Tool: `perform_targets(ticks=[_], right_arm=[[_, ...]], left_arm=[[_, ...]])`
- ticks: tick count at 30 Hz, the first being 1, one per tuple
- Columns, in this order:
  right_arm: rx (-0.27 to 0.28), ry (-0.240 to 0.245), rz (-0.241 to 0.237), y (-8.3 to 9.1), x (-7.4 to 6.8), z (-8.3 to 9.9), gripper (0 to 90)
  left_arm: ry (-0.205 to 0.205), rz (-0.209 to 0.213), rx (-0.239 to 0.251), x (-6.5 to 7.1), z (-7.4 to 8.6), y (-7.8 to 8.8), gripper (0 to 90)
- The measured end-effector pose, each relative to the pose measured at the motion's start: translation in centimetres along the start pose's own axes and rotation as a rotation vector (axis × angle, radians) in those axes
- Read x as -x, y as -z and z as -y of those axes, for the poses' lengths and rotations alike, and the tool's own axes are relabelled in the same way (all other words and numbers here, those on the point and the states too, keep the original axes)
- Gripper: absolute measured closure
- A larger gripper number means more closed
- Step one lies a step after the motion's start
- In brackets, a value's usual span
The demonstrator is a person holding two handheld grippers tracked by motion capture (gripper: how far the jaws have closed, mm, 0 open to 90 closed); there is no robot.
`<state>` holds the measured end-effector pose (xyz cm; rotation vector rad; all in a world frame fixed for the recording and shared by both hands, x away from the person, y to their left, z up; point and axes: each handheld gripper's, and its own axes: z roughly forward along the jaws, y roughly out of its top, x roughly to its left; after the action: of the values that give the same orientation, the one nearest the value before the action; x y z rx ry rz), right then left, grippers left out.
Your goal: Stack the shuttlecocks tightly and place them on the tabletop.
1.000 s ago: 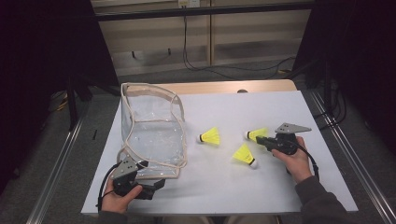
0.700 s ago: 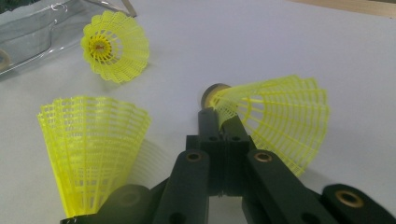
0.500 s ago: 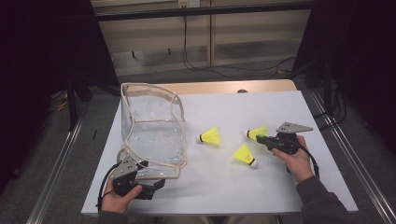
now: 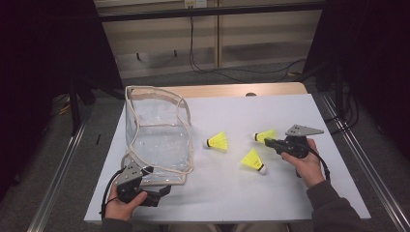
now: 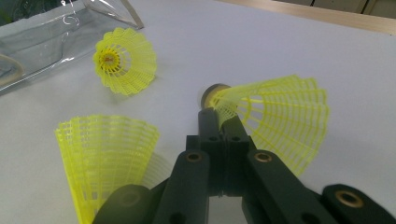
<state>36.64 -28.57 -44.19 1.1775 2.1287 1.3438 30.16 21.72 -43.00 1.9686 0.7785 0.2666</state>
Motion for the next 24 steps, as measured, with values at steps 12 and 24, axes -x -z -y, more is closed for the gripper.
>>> perform_targets(ticks=[12,24], right_arm=[[0.001,-0.005,-0.007,0.1,0.1,-0.4,89.9],[0.006,0.002,-0.017,0.0,-0.1,-1.3,89.9]], left_arm=[[0.000,0.001,0.000,0.0,0.0,0.0,4.2],[0.001,0.000,0.000,0.0,0.0,0.0,4.2]])
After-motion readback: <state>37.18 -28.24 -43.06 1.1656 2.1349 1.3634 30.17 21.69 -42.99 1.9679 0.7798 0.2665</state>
